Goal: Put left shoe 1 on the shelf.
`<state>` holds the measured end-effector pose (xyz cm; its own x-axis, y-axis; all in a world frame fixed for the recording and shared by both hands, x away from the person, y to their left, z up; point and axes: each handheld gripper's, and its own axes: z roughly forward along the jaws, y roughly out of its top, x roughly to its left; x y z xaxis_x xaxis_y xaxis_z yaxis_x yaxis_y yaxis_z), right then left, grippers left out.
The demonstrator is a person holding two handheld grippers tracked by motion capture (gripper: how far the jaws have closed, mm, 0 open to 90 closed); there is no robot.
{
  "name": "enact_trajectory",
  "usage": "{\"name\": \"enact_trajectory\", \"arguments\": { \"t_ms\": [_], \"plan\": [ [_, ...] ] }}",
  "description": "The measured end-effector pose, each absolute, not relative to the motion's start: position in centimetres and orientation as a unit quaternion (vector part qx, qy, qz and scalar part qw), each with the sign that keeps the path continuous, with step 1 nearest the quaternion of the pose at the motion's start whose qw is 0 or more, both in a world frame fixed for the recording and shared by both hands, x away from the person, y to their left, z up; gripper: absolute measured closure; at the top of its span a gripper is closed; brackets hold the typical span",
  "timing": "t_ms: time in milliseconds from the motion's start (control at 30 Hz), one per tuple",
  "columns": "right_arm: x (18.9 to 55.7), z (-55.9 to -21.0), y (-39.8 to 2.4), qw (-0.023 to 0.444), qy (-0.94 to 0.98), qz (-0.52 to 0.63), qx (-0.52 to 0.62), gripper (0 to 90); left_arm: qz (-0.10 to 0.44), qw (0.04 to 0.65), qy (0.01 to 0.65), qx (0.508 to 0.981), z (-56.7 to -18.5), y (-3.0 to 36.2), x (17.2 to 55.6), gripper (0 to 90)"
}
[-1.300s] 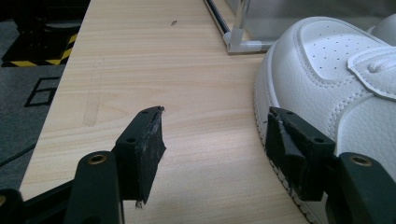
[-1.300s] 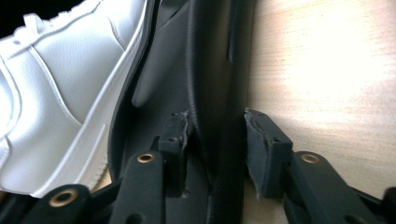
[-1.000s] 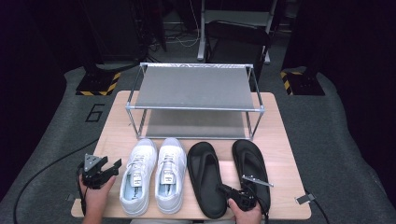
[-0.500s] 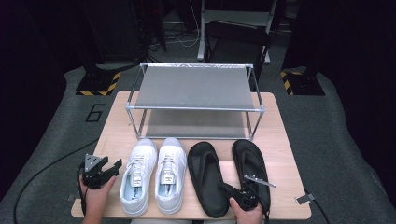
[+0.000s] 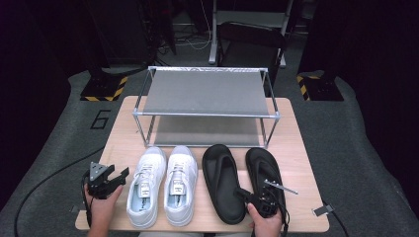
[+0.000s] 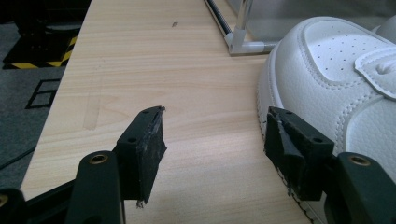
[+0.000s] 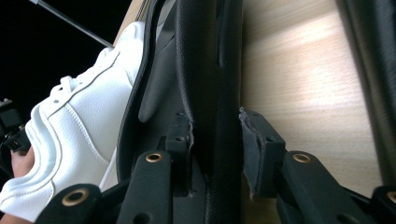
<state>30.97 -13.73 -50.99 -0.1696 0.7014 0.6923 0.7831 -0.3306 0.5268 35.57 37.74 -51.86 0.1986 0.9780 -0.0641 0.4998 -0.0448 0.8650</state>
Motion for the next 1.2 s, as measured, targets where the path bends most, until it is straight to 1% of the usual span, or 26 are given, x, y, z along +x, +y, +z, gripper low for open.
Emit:
{"name": "enact_trajectory", "arguments": {
  "t_ms": [167, 300, 500, 733, 833, 967, 1200],
  "plan": [
    [31.4, -50.7, -14.0, 0.034, -0.576, -0.508, -0.64, 66.1, 0.296, 0.409, 0.559, 0.658, -51.8, 37.8, 35.5, 37.4],
    [32.0, -50.4, -14.2, 0.04, -0.568, -0.509, -0.645, 66.0, 0.298, 0.412, 0.566, 0.649, -51.8, 38.1, 35.7, 37.4],
    [32.6, -49.7, -14.4, 0.028, -0.562, -0.514, -0.647, 66.1, 0.297, 0.411, 0.565, 0.651, -51.8, 38.1, 35.7, 37.4],
    [33.4, -49.3, -14.4, 0.029, -0.556, -0.508, -0.657, 66.1, 0.296, 0.411, 0.57, 0.647, -51.9, 38.3, 35.6, 37.4],
    [34.1, -49.1, -14.2, 0.024, -0.559, -0.505, -0.657, 66.1, 0.299, 0.408, 0.567, 0.65, -51.9, 38.5, 35.4, 37.4],
    [35.1, -48.6, -13.9, 0.018, -0.557, -0.509, -0.656, 66.0, 0.302, 0.412, 0.573, 0.641, -51.8, 39.0, 35.0, 37.4],
    [36.9, -47.8, -13.3, 0.009, -0.56, -0.51, -0.653, 66.0, 0.306, 0.417, 0.573, 0.636, -51.8, 38.8, 34.9, 37.4]
  ]
}}
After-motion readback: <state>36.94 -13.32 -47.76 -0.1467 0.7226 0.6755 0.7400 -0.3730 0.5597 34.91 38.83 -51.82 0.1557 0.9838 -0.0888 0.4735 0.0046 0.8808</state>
